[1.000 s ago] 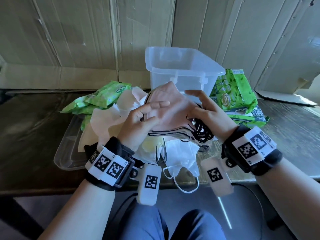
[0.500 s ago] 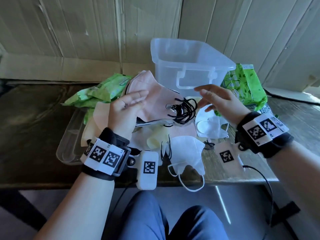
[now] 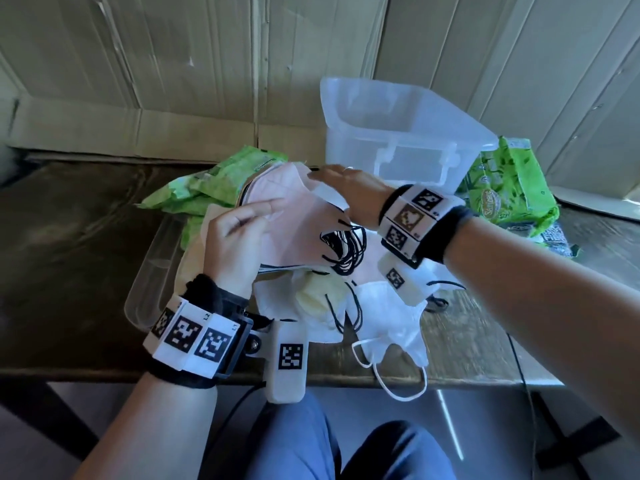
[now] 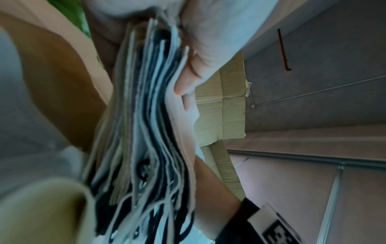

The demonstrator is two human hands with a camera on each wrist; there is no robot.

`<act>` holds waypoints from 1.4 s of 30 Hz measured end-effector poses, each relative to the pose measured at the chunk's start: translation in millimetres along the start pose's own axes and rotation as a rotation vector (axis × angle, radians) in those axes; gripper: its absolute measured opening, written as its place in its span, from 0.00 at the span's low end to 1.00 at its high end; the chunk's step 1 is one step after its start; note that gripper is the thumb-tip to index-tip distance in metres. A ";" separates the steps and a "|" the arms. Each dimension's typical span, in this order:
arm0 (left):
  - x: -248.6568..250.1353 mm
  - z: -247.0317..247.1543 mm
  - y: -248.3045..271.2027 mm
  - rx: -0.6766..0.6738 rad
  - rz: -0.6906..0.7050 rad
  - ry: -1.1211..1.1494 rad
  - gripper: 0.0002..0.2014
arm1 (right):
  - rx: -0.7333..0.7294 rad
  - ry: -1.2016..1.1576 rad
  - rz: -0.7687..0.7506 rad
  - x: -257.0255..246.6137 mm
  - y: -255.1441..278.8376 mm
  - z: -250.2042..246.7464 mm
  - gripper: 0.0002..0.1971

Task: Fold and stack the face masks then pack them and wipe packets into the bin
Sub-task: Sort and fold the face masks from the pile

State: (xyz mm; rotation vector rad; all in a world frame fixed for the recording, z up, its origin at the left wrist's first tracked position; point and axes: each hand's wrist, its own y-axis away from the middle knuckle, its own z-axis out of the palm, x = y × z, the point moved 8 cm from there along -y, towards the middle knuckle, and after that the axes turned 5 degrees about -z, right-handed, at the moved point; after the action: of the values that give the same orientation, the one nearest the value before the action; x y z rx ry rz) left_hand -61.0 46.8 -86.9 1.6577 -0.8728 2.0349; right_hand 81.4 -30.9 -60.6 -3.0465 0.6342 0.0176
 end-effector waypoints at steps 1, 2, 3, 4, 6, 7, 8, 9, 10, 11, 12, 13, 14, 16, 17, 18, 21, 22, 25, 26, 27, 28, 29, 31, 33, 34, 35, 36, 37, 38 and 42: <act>1.0 -2.2 -0.2 0.005 0.008 0.002 0.18 | -0.032 -0.017 0.037 1.6 -4.3 4.6 0.34; 0.8 -5.0 -1.2 0.014 0.011 0.003 0.18 | -0.029 -0.016 0.065 3.1 -6.8 4.3 0.30; 0.3 -6.9 -2.1 0.020 0.008 0.008 0.17 | -0.020 0.007 0.087 3.8 -6.7 1.6 0.26; -0.4 -8.6 -3.1 0.022 0.002 0.010 0.17 | 0.001 0.045 0.106 2.4 -2.9 -4.8 0.21; -1.3 -10.6 -4.8 0.013 -0.004 0.007 0.16 | 0.088 0.054 0.140 1.4 8.8 -24.5 0.14; 0.2 -9.9 -4.3 -0.001 0.008 -0.001 0.15 | 0.177 0.003 0.161 4.1 17.8 -38.2 0.12; 2.4 -7.5 -3.4 -0.016 0.025 -0.016 0.14 | 0.291 -0.085 0.193 9.3 29.3 -52.6 0.10; 5.2 -2.5 -1.1 -0.040 0.036 -0.032 0.14 | 0.415 -0.152 0.222 15.4 44.4 -68.1 0.07; 6.0 6.0 1.3 -0.076 0.025 -0.043 0.13 | 0.569 -0.187 0.254 20.3 62.3 -83.8 0.11; 7.3 18.4 5.3 -0.132 0.000 -0.040 0.12 | 0.721 -0.213 0.277 24.1 80.2 -95.8 0.14; 7.9 32.3 10.4 -0.187 -0.032 -0.035 0.12 | 0.856 -0.233 0.261 23.4 96.9 -104.4 0.15; 8.8 46.9 17.1 -0.233 -0.073 -0.033 0.12 | 0.943 -0.238 0.227 19.9 110.1 -106.7 0.13; 11.5 60.0 24.7 -0.267 -0.107 -0.026 0.15 | 0.981 -0.221 0.187 13.9 120.4 -104.4 0.13; 16.6 81.4 35.1 -0.324 -0.172 0.091 0.22 | 0.948 -0.156 0.125 2.1 134.6 -89.7 0.15; 19.5 89.9 38.3 -0.363 -0.203 0.195 0.24 | 0.909 -0.110 0.118 -2.8 141.4 -80.8 0.16; 21.5 97.1 40.0 -0.400 -0.225 0.285 0.23 | 0.865 -0.053 0.113 -7.3 148.3 -73.4 0.16; 17.1 106.9 42.2 -0.424 -0.229 0.240 0.18 | 0.721 0.033 0.063 -14.7 165.6 -56.4 0.18; 14.8 107.1 42.8 -0.401 -0.216 0.196 0.15 | 0.695 -0.050 0.053 -12.2 170.5 -53.5 0.20; 12.4 108.5 48.8 -0.363 -0.180 0.109 0.06 | 0.809 -0.407 0.130 12.1 186.7 -58.0 0.21; 13.2 108.9 51.0 -0.365 -0.178 0.075 0.08 | 0.866 -0.446 0.187 21.6 192.0 -61.7 0.20; 15.4 109.8 53.6 -0.380 -0.170 0.050 0.11 | 0.881 -0.442 0.250 28.8 194.2 -64.4 0.19; 18.2 111.7 55.5 -0.405 -0.154 0.033 0.14 | 0.852 -0.426 0.291 34.3 193.3 -65.5 0.20; 20.5 113.6 57.9 -0.428 -0.141 0.020 0.16 | 0.810 -0.449 0.295 38.0 190.1 -65.0 0.20; 24.7 116.5 61.9 -0.457 -0.125 0.001 0.19 | 0.765 -0.580 0.243 39.5 183.6 -64.5 0.15; 27.2 118.9 66.2 -0.479 -0.108 -0.010 0.24 | 0.787 -0.641 0.220 41.4 182.0 -65.3 0.09; 27.1 118.9 67.1 -0.486 -0.101 -0.021 0.26 | 0.806 -0.640 0.222 42.9 182.0 -65.1 0.08; 26.8 118.5 67.7 -0.489 -0.095 -0.031 0.27 | 0.818 -0.639 0.221 43.8 181.2 -63.7 0.09; 25.6 117.3 67.2 -0.483 -0.087 -0.038 0.27 | 0.818 -0.651 0.212 42.9 179.5 -62.0 0.11; 23.5 115.8 67.2 -0.472 -0.083 -0.042 0.25 | 0.815 -0.674 0.199 41.6 178.4 -58.5 0.13; 23.2 114.2 66.5 -0.463 -0.080 -0.042 0.22 | 0.822 -0.700 0.184 40.7 177.3 -57.7 0.14; 18.2 119.5 69.3 -0.499 -0.080 -0.020 0.11 | 0.808 -0.674 0.202 40.9 175.4 -47.8 0.11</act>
State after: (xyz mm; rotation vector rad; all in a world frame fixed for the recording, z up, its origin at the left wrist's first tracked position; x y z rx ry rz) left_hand -21.4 -85.9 -71.4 1.4065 -1.1830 1.5784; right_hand 49.2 -209.5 -18.2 -2.0099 0.6584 0.5982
